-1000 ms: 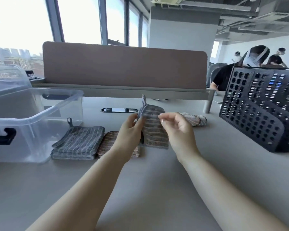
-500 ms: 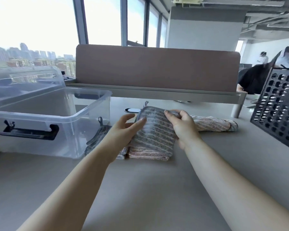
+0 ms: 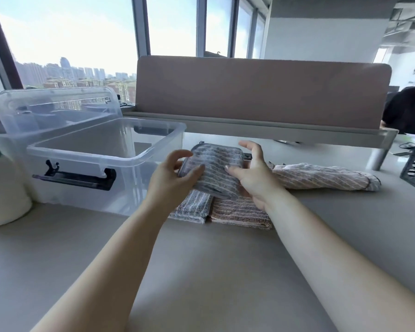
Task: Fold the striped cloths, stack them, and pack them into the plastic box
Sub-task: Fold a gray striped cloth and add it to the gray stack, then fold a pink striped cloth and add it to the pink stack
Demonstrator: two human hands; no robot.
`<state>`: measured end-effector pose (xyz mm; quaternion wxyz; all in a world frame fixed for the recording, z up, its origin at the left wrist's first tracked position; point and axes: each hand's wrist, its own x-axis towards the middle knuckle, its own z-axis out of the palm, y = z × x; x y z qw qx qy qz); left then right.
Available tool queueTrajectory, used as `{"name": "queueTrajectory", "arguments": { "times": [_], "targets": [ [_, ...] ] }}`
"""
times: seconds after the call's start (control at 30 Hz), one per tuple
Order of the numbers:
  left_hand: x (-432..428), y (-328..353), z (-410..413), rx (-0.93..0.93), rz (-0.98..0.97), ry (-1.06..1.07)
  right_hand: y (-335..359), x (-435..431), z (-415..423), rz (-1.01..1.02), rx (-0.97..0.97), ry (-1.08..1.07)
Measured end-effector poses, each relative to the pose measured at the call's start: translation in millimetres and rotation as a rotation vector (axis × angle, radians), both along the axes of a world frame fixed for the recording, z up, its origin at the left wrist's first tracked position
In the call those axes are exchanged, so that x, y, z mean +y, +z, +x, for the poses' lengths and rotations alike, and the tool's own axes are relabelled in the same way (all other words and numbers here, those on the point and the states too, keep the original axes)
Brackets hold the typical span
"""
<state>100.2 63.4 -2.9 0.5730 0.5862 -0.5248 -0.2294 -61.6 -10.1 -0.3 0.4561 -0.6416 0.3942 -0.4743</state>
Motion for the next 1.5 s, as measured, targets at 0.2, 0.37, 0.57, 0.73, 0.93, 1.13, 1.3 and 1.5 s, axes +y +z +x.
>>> {"name": "queueTrajectory", "arguments": {
  "times": [0.2,0.37,0.57,0.73,0.93,1.13,1.3,1.5],
  "targets": [
    [5.6,-1.9,8.0,-0.555,-0.072,0.331,-4.1,-2.7,24.7,0.037,0.047,0.092],
    [4.1,-8.1,15.5,-0.802,0.080,0.353,-15.8,-3.3,27.0,0.051,0.145,0.087],
    [6.4,-6.5,14.4,-0.881,0.292,0.399,-20.3,1.3,28.8,-0.027,0.282,0.067],
    [8.4,-6.9,6.5,-0.952,0.317,0.407,-20.4,5.5,25.7,-0.117,0.470,0.067],
    [1.2,-8.6,-11.2,-1.027,0.081,0.275,-20.8,7.2,32.0,-0.156,0.553,0.071],
    [-24.1,-36.2,-0.8,-1.008,0.467,-0.080,-18.8,1.2,26.4,-0.166,0.574,-0.003],
    [-27.9,-31.0,-1.7,-1.030,0.453,-0.045,-18.0,-5.9,5.8,-0.143,0.557,-0.060],
    [-27.8,-22.4,-4.7,-1.086,0.536,-0.089,-21.8,-5.7,-20.4,-0.148,0.533,-0.127]
  ]
}}
